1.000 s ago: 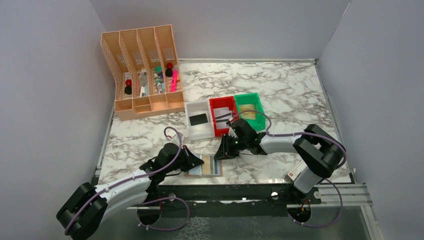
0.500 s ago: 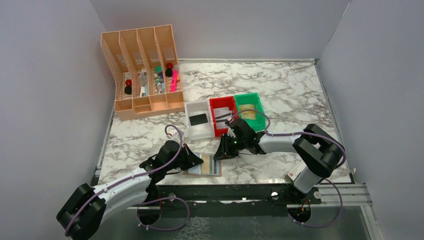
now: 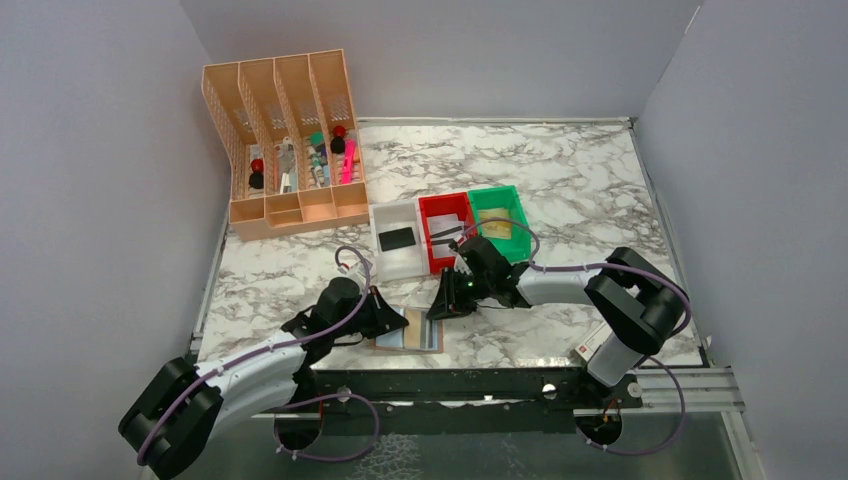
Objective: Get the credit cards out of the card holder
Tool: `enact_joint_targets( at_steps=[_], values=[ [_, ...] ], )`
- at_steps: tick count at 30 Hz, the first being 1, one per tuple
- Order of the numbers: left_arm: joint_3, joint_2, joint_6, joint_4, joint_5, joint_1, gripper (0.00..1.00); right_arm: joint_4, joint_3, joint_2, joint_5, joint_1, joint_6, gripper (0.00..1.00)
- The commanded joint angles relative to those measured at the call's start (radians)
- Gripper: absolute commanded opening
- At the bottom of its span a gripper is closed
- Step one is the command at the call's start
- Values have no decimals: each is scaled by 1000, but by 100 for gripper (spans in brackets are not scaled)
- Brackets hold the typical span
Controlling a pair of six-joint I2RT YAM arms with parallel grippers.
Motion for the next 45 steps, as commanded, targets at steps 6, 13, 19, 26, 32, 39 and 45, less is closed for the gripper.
enact_joint_targets(
  at_steps=[6, 13, 19, 26, 32, 39, 45],
  values=[
    [12, -14, 46, 84, 138, 48, 0, -182, -55, 92, 173, 0, -78, 30],
    [11, -82, 51, 26, 188, 128, 0, -188, -53, 94, 179, 0, -82, 30],
    [10, -70, 70, 1, 227, 161, 0, -187, -57, 95, 180, 0, -78, 30],
    [19, -62, 91, -47, 215, 173, 0, -185, -52, 99, 172, 0, -81, 29],
    [43, 26, 133, -87, 190, 173, 31, -129, -56, 45, 96, 0, -81, 31],
    [69, 71, 187, -128, 184, 173, 42, -118, 7, -8, 6, 0, -115, 33],
    [43, 99, 175, -85, 210, 171, 42, -62, 15, -10, -79, 1, -111, 33]
  ],
)
